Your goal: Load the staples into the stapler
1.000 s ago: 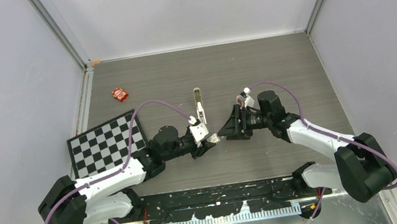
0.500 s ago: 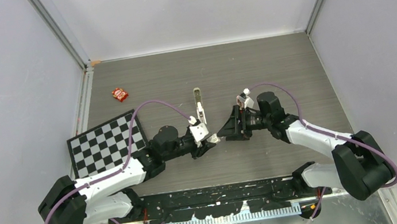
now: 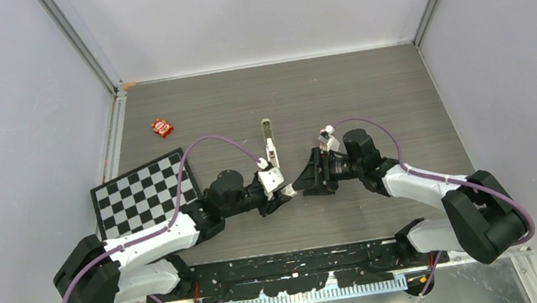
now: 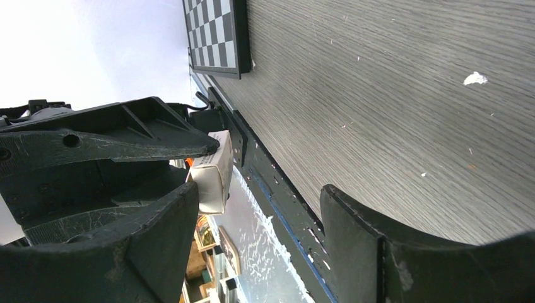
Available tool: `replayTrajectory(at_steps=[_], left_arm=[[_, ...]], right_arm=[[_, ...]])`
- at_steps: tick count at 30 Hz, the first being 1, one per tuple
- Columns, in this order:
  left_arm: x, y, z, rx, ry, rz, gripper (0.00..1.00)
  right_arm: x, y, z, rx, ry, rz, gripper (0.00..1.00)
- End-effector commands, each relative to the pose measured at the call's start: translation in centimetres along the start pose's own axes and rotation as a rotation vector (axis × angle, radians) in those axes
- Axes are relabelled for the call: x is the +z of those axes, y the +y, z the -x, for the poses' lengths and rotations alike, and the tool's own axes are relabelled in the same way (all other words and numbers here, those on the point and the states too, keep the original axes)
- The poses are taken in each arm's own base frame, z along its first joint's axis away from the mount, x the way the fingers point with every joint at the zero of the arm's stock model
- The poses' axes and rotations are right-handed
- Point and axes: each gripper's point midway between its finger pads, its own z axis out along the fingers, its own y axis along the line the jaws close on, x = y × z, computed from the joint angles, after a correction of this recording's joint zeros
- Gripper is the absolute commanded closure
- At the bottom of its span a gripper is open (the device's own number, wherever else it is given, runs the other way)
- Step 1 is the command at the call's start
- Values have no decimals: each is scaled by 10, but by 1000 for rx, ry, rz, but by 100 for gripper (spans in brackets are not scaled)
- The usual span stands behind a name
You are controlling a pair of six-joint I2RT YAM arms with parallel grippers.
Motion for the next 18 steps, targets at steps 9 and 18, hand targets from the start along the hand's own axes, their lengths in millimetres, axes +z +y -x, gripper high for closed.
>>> replayTrajectory(at_steps=[9,18], left_arm=[[-5,11,28,87,-61,43,67],[-2,11,27,104,-35,31,67]], right_arm=[[-17,27,11,-107,-62,-21,27],[-21,54,15,-80,-75,63,28]])
